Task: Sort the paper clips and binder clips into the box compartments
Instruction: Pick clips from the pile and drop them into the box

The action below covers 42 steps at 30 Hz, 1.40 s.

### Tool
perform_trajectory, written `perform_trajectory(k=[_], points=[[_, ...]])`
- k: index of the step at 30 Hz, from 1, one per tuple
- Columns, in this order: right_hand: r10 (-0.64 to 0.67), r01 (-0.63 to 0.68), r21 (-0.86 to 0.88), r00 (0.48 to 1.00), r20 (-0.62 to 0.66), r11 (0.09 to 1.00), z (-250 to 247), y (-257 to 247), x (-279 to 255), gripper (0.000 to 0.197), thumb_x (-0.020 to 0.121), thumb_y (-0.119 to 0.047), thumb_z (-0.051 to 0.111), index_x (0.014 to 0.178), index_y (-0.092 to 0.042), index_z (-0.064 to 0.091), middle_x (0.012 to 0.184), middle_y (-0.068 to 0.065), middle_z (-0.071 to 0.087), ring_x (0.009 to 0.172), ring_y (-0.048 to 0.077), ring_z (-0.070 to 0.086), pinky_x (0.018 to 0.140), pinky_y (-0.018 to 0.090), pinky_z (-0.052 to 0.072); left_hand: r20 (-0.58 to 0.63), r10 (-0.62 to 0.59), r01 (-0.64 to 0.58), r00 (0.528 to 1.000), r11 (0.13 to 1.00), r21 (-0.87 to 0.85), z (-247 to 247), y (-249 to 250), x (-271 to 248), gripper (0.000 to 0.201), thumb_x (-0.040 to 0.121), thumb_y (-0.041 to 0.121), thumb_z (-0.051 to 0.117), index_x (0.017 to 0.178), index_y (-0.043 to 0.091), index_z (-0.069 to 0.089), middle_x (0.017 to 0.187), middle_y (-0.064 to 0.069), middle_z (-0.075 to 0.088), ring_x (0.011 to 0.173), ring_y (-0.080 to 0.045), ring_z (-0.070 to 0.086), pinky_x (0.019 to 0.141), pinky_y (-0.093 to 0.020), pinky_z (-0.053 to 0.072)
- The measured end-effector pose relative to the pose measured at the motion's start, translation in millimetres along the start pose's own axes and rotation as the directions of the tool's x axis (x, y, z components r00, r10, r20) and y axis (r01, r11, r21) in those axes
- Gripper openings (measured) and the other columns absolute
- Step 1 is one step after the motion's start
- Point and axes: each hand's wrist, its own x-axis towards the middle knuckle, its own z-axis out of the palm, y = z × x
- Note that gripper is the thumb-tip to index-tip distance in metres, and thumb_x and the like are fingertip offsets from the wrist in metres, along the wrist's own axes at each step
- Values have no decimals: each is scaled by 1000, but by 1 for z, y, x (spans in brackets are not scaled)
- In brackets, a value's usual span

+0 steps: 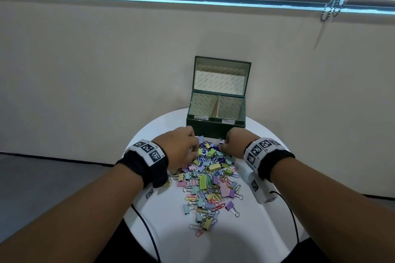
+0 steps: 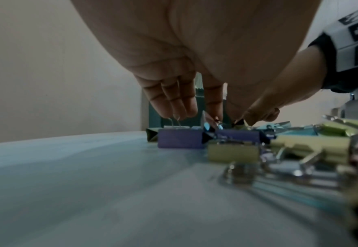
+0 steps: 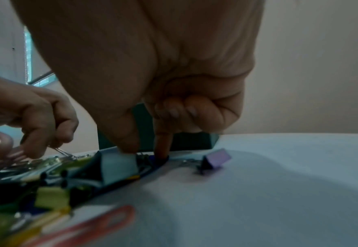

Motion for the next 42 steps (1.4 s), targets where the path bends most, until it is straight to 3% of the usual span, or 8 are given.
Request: perform_trajectory(k=[8, 11, 16, 20, 22, 27, 31, 42], points=[[32, -29, 139, 999, -15, 990, -10, -2, -1, 27, 93, -28, 60, 93, -3, 69, 92, 11, 69, 85, 22, 66, 81, 34, 57, -46, 124, -122, 991, 991, 56, 4, -2, 0, 22, 93, 38, 59, 113, 42, 68, 113, 9, 44, 103, -14, 47, 86, -35, 50], [45, -16, 474, 998, -50, 880, -20, 5, -15, 20, 92, -22, 59, 75, -11, 59, 73, 6, 57, 61, 17, 49, 60, 31, 49, -26, 175, -172, 984, 982, 76, 2, 3, 3, 24, 95, 41, 58, 116, 42, 69, 121, 7, 44, 109, -15, 44, 90, -35, 47], [-21, -193, 981, 981, 192, -35, -19, 16, -34, 9, 80, -8, 43, 74, -14, 46, 64, 4, 45, 52, 16, 39, 47, 24, 33, -24, 184, -182, 983, 980, 77, 1, 12, 8, 22, 92, 46, 62, 108, 38, 72, 117, 8, 45, 106, -14, 44, 85, -30, 44], [-125, -182, 931, 981, 150, -317, -19, 17, -40, 12, 69, -9, 42, 76, -12, 52, 72, 9, 52, 57, 19, 46, 49, 24, 41, 2, 194, -194, 981, 979, 60, 1, 13, 9, 28, 90, 44, 64, 117, 42, 69, 120, 10, 45, 107, -12, 43, 90, -30, 43], [-120, -184, 957, 980, 160, -222, -19, 13, -38, 4, 75, -12, 47, 76, -13, 52, 68, 6, 49, 55, 17, 42, 47, 24, 36, 7, 191, -191, 982, 980, 45, 1, 13, 9, 25, 89, 45, 65, 113, 42, 71, 119, 12, 46, 107, -11, 42, 88, -28, 41], [-202, 174, 373, 979, 36, 911, -12, -4, -32, 11, 90, -21, 65, 87, -15, 73, 76, -7, 67, 64, 11, 59, 62, 26, 48, -23, 192, -190, 981, 980, 66, 4, 11, 10, 16, 89, 42, 65, 96, 32, 76, 111, 12, 52, 104, -12, 44, 82, -28, 44], [-289, 288, 32, 956, 57, 957, -4, -12, -31, 13, 91, -26, 62, 91, -21, 75, 89, -4, 69, 81, 16, 63, 72, 27, 49, -80, 196, -191, 977, 979, 73, 8, 10, 11, 14, 89, 37, 61, 89, 29, 72, 106, 9, 53, 99, -13, 47, 78, -28, 45], [-274, 275, -1, 958, 81, 961, -6, -8, -19, 9, 85, -16, 66, 86, -19, 75, 87, -2, 72, 78, 15, 63, 72, 28, 54, -192, 77, -77, 978, 997, 5, 3, 6, 14, 9, 92, 33, 50, 83, 31, 50, 78, 10, 53, 80, -15, 48, 70, -33, 48]])
